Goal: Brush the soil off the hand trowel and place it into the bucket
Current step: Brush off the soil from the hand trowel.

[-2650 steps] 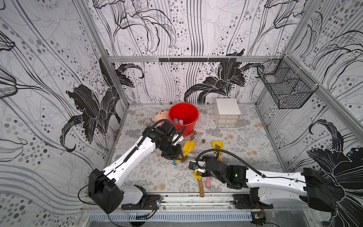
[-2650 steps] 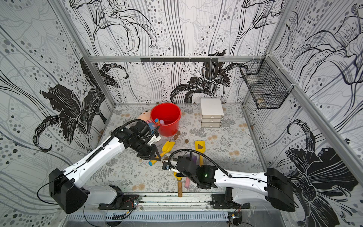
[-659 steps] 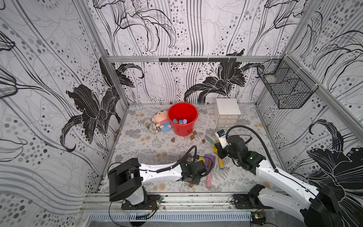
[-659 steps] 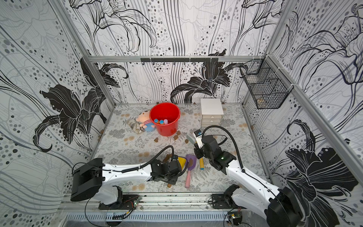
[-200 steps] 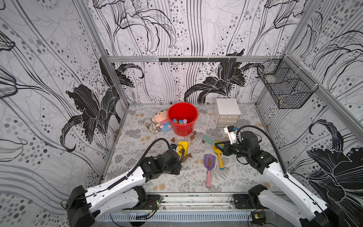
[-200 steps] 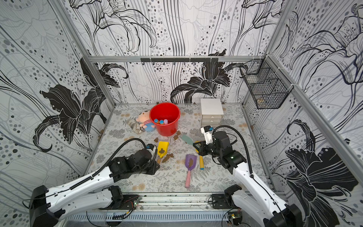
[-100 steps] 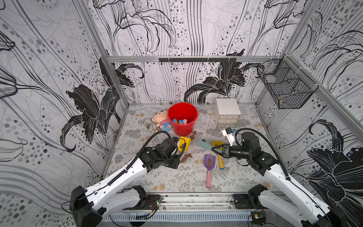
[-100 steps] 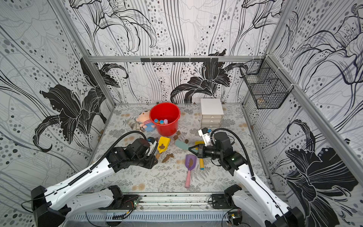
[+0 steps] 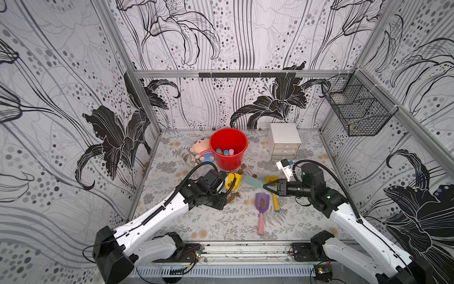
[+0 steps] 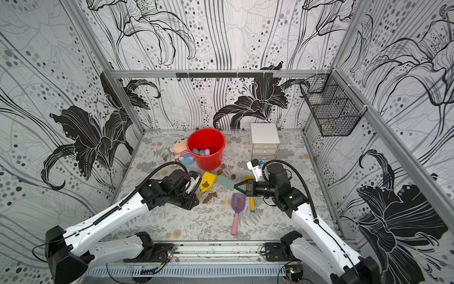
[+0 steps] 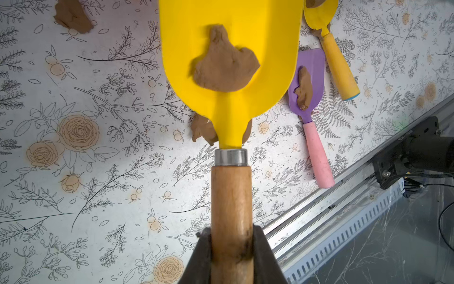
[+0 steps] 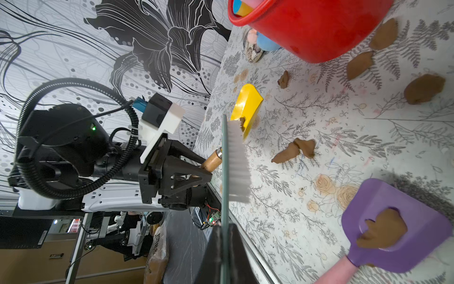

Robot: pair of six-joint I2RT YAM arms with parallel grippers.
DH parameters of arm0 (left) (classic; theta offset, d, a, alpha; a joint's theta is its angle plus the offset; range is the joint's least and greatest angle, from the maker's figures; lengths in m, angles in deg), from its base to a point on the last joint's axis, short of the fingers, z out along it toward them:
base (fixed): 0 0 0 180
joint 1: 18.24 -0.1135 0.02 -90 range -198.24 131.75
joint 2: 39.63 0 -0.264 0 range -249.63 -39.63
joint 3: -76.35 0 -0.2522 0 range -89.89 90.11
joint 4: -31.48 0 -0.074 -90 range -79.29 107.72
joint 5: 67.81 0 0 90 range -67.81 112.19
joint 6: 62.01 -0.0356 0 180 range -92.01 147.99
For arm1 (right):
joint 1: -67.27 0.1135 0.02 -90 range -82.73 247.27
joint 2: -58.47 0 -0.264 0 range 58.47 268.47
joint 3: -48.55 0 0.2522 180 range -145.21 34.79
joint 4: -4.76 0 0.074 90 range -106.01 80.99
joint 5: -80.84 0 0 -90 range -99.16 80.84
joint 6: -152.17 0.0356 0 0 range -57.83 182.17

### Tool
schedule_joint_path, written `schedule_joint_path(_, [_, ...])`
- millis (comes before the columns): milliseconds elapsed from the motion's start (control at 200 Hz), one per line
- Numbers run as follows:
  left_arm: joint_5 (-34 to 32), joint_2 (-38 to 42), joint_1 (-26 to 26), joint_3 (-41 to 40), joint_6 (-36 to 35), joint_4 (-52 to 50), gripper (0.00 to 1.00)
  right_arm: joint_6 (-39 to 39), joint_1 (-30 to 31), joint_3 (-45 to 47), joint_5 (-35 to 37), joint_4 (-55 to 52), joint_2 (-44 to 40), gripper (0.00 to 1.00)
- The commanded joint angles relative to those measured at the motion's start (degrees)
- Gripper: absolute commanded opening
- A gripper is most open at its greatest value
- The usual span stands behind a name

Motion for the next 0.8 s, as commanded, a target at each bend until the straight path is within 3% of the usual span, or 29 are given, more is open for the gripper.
schedule_joint_path(0, [2.17,0.06,-0.43,1.66,-2.15,1.46,0.00,2.25,0.26,-1.25,-2.09,0.75,-1.25,0.00])
schedule_joint_path(170, [3.41,-0.30,-0.42,1.37,-2.95,2.33,0.00,7.67,1.20,2.37,-3.20,8.14,-0.52,0.00])
schedule_joint_path(531, [3.79,-0.97,0.08,1.46,-4.09,3.26,0.00,7.15,9.25,0.41,-0.67,13.41,9.57,0.00])
schedule_joint_path(661, [3.31,-0.99,0.94,1.03,-3.96,3.60,0.00,6.11,10.57,-0.57,-0.48,14.67,13.85,0.00])
schedule_joint_path(791, [3.10,-0.73,1.55,0.43,-3.62,3.79,0.00,0.28,9.33,-3.45,2.25,7.95,15.31,0.00])
